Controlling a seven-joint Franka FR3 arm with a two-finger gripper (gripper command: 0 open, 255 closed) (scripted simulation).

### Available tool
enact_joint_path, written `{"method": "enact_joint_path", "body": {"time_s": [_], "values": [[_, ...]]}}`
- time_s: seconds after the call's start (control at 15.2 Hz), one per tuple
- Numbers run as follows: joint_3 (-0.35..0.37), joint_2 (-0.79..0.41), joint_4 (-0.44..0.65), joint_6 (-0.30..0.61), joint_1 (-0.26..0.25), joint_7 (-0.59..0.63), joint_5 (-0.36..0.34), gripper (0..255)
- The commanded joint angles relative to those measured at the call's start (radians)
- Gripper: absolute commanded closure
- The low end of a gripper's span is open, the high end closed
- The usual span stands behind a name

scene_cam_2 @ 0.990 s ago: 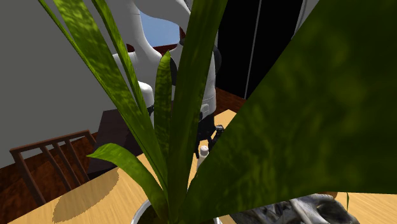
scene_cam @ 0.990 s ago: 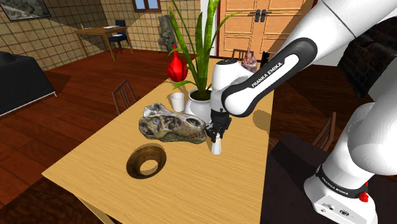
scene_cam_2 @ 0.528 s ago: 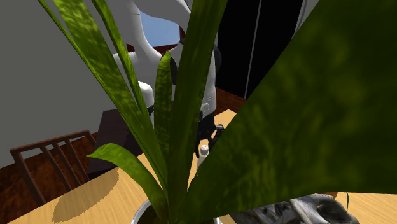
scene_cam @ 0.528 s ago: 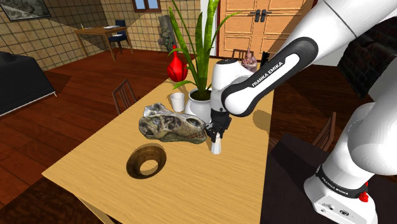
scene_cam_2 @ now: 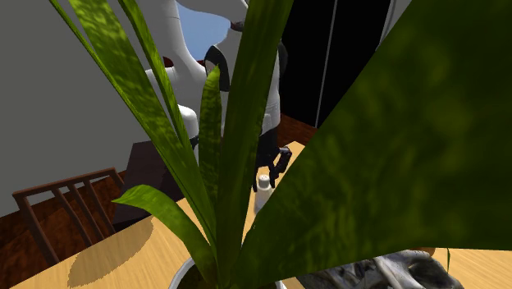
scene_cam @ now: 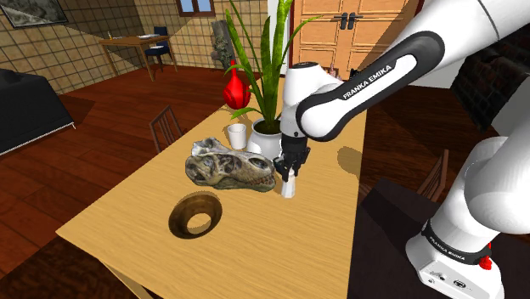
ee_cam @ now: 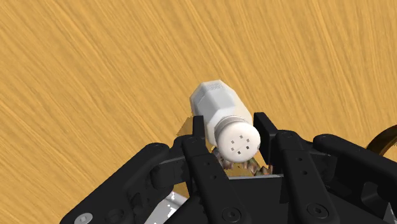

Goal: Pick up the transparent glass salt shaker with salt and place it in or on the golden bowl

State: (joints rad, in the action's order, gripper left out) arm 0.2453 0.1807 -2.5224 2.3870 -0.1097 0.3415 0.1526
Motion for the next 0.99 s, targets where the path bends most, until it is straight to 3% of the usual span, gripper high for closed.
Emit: {"method": "enact_joint_path", "body": {"time_s": [0.0,0.92], "values": [[-0.004,0.02,0.011,-0.032,0.001,-0.003,0.001,255],[-0.018,0.122,0.106,-0.227,0.001,0.0,0.003,255]]}}
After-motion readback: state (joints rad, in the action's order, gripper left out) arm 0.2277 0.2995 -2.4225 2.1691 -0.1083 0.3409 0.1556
